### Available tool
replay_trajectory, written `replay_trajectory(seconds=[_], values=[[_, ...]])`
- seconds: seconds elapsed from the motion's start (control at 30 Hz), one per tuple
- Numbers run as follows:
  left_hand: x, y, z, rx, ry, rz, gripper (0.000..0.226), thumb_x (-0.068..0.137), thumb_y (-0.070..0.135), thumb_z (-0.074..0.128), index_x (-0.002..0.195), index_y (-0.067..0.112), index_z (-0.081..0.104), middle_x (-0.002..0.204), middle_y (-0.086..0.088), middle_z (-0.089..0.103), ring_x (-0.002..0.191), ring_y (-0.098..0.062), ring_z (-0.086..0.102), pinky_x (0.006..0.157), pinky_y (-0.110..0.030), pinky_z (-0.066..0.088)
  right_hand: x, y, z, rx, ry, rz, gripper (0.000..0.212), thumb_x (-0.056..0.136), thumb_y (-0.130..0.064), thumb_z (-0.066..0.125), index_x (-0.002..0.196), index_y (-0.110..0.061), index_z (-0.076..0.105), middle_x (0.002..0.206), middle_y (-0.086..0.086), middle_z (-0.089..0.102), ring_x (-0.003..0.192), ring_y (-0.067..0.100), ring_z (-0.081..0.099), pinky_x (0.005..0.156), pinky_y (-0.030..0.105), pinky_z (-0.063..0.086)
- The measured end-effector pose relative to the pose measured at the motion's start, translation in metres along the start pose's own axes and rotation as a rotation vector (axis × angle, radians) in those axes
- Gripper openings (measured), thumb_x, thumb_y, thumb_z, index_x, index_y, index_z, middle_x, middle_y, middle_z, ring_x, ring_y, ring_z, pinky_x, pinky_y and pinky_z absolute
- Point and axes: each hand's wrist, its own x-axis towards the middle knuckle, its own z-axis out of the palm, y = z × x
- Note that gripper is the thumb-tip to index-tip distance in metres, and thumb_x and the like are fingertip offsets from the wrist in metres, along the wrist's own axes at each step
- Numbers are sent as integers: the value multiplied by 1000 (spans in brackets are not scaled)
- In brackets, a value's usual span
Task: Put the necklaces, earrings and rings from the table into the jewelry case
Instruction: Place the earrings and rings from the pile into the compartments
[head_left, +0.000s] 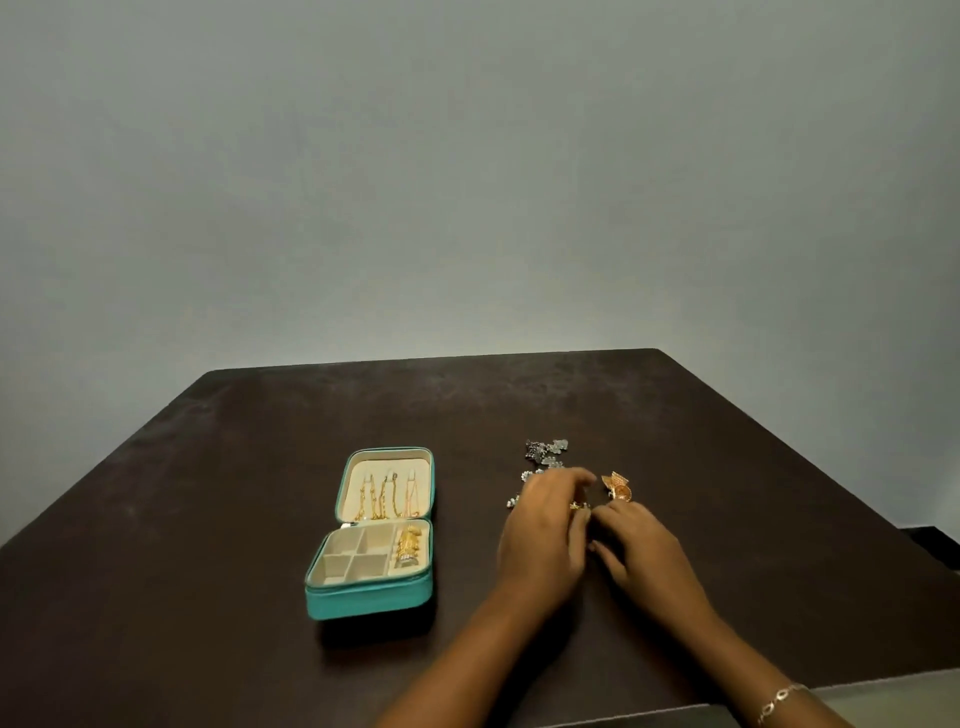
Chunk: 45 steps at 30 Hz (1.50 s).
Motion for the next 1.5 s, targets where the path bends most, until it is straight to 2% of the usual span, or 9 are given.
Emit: replay_trajectory(seconds=[0.1, 0.3, 0.5, 0.67, 0.77, 0.83, 1.0, 1.23, 1.5], values=[[-2, -8, 18, -44, 8, -122, 31, 76, 23, 35, 103, 34, 45, 100, 0, 64, 93, -4, 49, 79, -18, 41, 1, 4, 0, 62, 20, 12, 9, 75, -23, 55, 78, -15, 58, 79, -4, 59, 77, 6, 45, 63, 12, 29], [-13, -22, 20, -48, -27, -78, 25, 73, 37, 52, 98, 36, 45, 96, 10, 61, 90, 3, 47, 78, -6, 34, 2, -2, -11, 554, 82, 179, 21, 79, 0, 66, 71, -19, 63, 76, -9, 67, 72, 4, 60, 64, 13, 42], [-12, -23, 20, -131, 25, -162, 16, 74, 16, 59, 81, 29, 54, 79, 13, 59, 74, 5, 50, 65, -6, 36, 4, -5, -9, 780, 73, 180, 8, 77, -16, 62, 82, -17, 68, 82, -5, 70, 79, 8, 64, 73, 20, 48], [-8, -21, 9, -298, 230, -384, 20, 79, 1, 65, 85, 21, 63, 80, 8, 66, 79, -5, 60, 64, -8, 42, 8, 0, 1, 262, 156, 130, 22, 82, -12, 49, 91, -24, 65, 94, -21, 59, 98, 6, 53, 81, 13, 37], [-7, -23, 7, -305, 288, -398, 27, 81, -1, 63, 96, 22, 66, 91, 8, 65, 87, 0, 59, 69, -8, 43, 11, -3, 7, 17, -45, 90, 43, 89, -10, 46, 130, -25, 48, 138, -12, 40, 128, 12, 34, 95, 19, 31], [-8, -23, 8, -284, 275, -381, 26, 82, -2, 61, 91, 22, 67, 89, 7, 64, 86, 0, 59, 69, -8, 42, 14, -5, 7, -86, -156, 92, 52, 94, -14, 39, 142, -33, 27, 149, -19, 19, 135, 9, 20, 97, 26, 29], [-9, -22, 7, -303, 263, -415, 20, 82, -1, 61, 86, 19, 65, 86, 4, 65, 81, -3, 59, 66, -7, 41, 18, -2, 15, -17, -59, 101, 38, 91, -12, 50, 126, -25, 51, 119, -3, 53, 115, 17, 44, 83, 24, 34], [-8, -18, 6, -342, 229, -458, 20, 83, 3, 62, 83, 23, 61, 77, 10, 64, 68, -2, 57, 59, -11, 41, 16, -4, 3, 299, 2, 143, 24, 77, 0, 65, 86, -22, 63, 89, -6, 61, 85, 2, 53, 72, 5, 35], [-7, -18, 6, -349, 89, -415, 28, 78, -1, 64, 83, 27, 64, 82, 12, 66, 78, 4, 59, 67, -7, 41, 15, 0, -1, 732, 20, 156, 10, 71, -11, 65, 80, -14, 64, 82, 1, 66, 78, 16, 64, 74, 30, 50]])
